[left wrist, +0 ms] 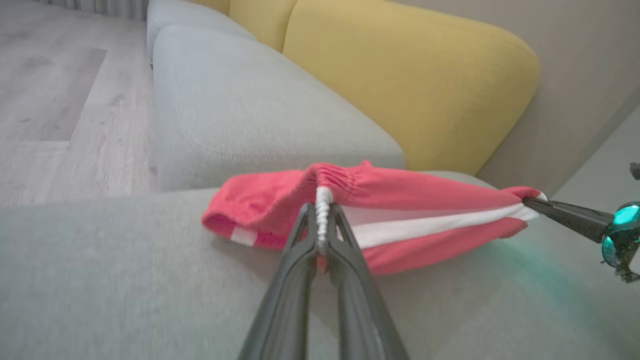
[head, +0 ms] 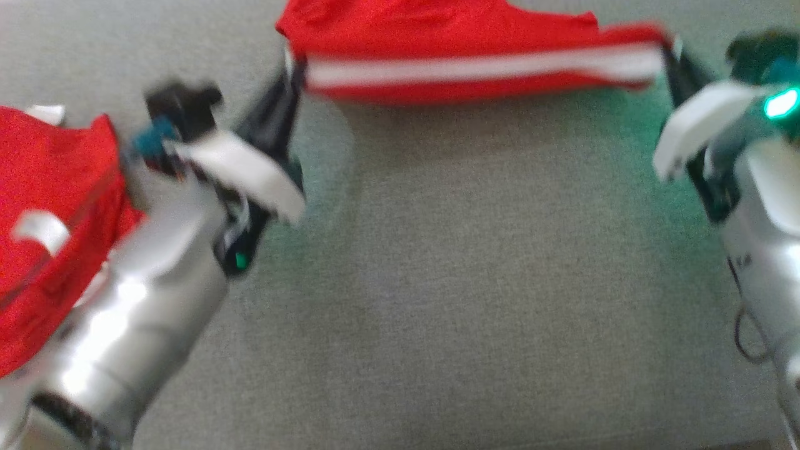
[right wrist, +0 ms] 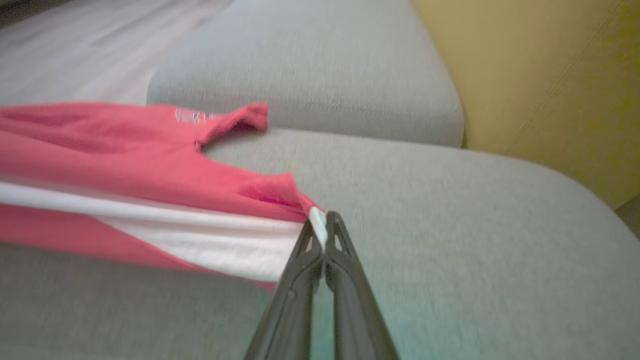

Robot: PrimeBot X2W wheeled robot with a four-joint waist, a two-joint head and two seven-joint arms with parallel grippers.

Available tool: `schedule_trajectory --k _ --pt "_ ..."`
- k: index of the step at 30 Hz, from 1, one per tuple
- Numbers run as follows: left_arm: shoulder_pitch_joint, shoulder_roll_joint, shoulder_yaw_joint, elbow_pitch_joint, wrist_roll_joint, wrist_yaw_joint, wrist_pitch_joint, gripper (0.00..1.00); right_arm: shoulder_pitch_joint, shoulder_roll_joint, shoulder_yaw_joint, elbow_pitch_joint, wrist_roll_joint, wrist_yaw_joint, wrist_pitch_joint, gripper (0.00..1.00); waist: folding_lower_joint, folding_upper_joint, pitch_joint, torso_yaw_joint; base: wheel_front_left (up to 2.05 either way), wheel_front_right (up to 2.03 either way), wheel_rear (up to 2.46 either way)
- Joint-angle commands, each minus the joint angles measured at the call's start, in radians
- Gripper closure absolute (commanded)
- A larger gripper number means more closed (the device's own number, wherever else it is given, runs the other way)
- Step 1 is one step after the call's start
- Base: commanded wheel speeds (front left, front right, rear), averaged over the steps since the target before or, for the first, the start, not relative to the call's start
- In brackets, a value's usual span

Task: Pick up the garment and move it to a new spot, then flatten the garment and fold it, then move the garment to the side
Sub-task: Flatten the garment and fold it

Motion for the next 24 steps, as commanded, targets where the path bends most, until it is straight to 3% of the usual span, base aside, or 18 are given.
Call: schedule_trajectory --k 1,9,19,24 --pt "-0.006 0.063 0.015 -0.030 -0.012 0.002 -0.015 1.00 0.027 -0.045 0.044 -0.033 0.042 -0.001 0.025 1.00 0.0001 0.0000 -0.036 0.017 0.00 0.00 0.00" --pt "0.151 0.099 -0.052 -0.079 -0.036 0.002 -0.020 1.00 0.197 -0.203 0.258 -0.167 0.286 -0.001 0.183 1.00 0.0001 0.0000 -0.145 0.025 0.00 0.00 0.00" --pt "0.311 0.102 -0.028 -0.122 -0.017 0.005 -0.021 1.00 0.338 -0.341 0.403 -0.331 0.475 -0.001 0.299 1.00 0.0001 0.0000 -0.283 0.001 0.00 0.00 0.00" --pt "0.432 0.106 0.000 -0.198 0.011 0.034 -0.021 1.00 0.419 -0.414 0.438 -0.432 0.558 -0.001 0.344 1.00 0.0001 0.0000 -0.341 -0.016 0.00 0.00 0.00"
